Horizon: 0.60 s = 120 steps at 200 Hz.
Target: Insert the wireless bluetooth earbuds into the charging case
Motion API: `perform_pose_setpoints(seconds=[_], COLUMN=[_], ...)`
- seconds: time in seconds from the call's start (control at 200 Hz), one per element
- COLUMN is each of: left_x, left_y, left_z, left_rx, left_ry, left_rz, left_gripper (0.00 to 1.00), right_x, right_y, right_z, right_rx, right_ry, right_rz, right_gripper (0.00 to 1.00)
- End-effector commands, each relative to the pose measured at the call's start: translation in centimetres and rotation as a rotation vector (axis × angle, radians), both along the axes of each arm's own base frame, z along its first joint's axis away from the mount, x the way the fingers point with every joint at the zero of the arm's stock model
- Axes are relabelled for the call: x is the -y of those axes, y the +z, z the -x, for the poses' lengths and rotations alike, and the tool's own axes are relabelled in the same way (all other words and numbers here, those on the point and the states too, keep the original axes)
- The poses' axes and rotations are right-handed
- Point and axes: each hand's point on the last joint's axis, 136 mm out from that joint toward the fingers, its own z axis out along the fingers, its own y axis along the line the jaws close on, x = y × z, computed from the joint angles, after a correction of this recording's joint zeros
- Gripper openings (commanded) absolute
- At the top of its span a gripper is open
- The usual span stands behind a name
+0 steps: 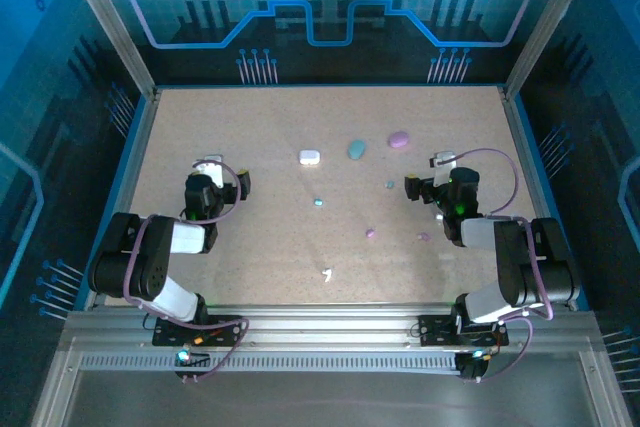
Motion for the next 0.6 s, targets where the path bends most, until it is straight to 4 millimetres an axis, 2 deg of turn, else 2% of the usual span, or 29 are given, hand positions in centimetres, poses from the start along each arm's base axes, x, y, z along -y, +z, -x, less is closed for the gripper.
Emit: perform_pose_setpoints(seconds=[0.0, 0.16, 0.37, 0.42, 0.45, 0.495, 0.535, 0.595], left_x=[0.0, -1.0, -2.1, -2.6, -2.9, -3.0, -2.2, -0.9], left_y=[1.8, 4.0, 7.5, 8.1, 8.4, 8.5, 8.9, 9.1], left_z=[-0.5, 0.4, 1.1, 1.3, 1.4, 1.5, 1.3, 1.0], left_rx=[0.068, 0.023, 0.037, 0.051, 0.052, 0.028, -0.001, -0.036], left_ry=[-0.010, 0.059, 0.184, 0.238, 0.270, 0.298, 0.258, 0.199], left_rz=[0.013, 0.028, 0.185, 0.242, 0.279, 0.332, 0.354, 0.392], left_gripper=[0.99, 0.99, 0.99, 0.99, 0.99, 0.99, 0.99, 0.99], right_x=[-0.7, 0.3, -0.5, -1.0, -1.7, -3.0, -3.8, -5.0], right_y=[2.3, 3.7, 5.8, 6.0, 6.8, 6.8, 6.9, 6.7], right_z=[-1.3, -1.1, -0.9, -0.9, -1.4, -1.5, -1.8, -2.2], right_rx=[0.036, -0.124, -0.243, -0.292, -0.302, -0.349, -0.383, -0.444], right_ry=[0.015, -0.077, -0.119, -0.114, -0.081, -0.023, 0.013, 0.058], right_rz=[0.033, -0.016, -0.153, -0.186, -0.212, -0.244, -0.272, -0.303], right_gripper=[1.00, 1.00, 1.00, 1.00, 1.00, 1.00, 1.00, 0.94])
